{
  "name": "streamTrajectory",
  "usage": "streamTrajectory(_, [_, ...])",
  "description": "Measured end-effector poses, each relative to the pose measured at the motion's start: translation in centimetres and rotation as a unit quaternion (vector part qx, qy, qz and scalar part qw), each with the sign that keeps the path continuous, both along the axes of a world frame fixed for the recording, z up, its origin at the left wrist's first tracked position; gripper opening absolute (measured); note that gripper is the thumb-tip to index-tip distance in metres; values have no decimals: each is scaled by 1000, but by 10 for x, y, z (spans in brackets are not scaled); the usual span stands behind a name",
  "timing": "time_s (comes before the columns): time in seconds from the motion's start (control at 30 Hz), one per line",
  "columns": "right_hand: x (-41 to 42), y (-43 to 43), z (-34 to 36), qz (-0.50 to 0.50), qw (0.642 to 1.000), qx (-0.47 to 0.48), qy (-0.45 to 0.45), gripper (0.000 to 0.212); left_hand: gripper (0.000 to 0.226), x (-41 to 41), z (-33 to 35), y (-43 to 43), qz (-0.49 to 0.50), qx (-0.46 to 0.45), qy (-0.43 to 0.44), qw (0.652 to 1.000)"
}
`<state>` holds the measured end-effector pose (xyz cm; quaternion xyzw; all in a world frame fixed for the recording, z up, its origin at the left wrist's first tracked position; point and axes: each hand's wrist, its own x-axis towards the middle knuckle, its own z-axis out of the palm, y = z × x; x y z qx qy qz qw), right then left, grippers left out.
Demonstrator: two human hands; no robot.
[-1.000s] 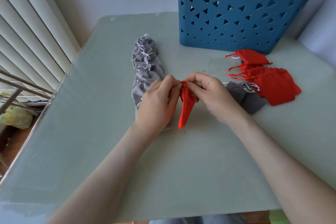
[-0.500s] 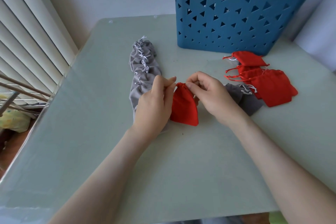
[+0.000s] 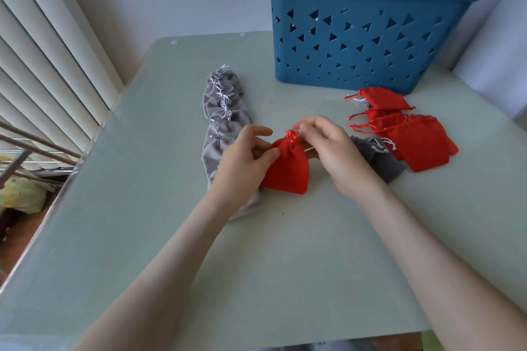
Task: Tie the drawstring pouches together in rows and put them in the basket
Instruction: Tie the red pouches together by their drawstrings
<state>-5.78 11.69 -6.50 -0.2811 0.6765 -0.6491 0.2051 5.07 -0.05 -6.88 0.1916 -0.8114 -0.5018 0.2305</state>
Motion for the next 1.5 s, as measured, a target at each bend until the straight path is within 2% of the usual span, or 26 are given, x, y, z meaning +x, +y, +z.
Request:
streamTrajectory(0.1, [-3, 3, 5, -28, 1000, 2, -10, 17, 20, -7, 13, 1, 58, 34, 24, 997])
streamTrajectory(0.2, [-5, 3, 10, -19, 998, 63, 10, 15, 16, -20, 25, -6, 112, 64, 40, 991])
streamTrajectory(0.47, [-29, 13, 19, -73, 974, 187, 106, 11, 17, -84, 20, -4, 158, 104, -48, 981])
streamTrajectory(0.53, [-36, 18, 18, -87, 962, 219, 140, 13, 24, -91, 13, -4, 163, 68, -106, 978])
streamTrajectory(0.63, [-45, 30, 19, -107, 955, 227, 159, 16, 31, -93, 9, 1, 146, -50, -190, 970])
streamTrajectory(0.73, [-52, 43, 20, -132, 948, 230, 178, 18, 39, -93, 17, 15, 157, -182, -197, 950])
streamTrajectory(0.77, [-56, 47, 19, -158, 937, 242, 197, 18, 41, -93, 20, 22, 158, -205, -190, 947])
streamTrajectory(0.83, [-65, 58, 17, -234, 891, 305, 240, 20, 41, -91, 25, 36, 151, -227, -164, 948])
streamTrajectory(0.93, [-75, 82, 12, -310, 822, 412, 242, 34, 42, -91, 31, 58, 113, -226, -131, 959])
streamTrajectory(1.03, [-77, 100, 3, -325, 800, 457, 214, 50, 44, -95, 33, 76, 5, -220, -156, 963])
streamTrajectory(1.1, [-78, 106, -1, -321, 793, 475, 205, 54, 38, -94, 31, 88, -40, -229, -193, 953])
streamTrajectory(1.23, [-79, 110, -3, -328, 798, 462, 206, 57, 41, -89, 21, 100, -30, -255, -255, 932])
streamTrajectory(1.3, [-79, 112, -2, -344, 800, 444, 213, 55, 38, -87, 20, 102, -37, -231, -260, 937])
streamTrajectory(1.4, [-80, 116, -2, -359, 818, 391, 223, 41, 39, -82, 23, 105, -22, -191, -239, 952])
streamTrajectory(1.5, [-78, 117, -2, -379, 851, 288, 223, 29, 41, -77, 26, 101, 24, -193, -203, 960])
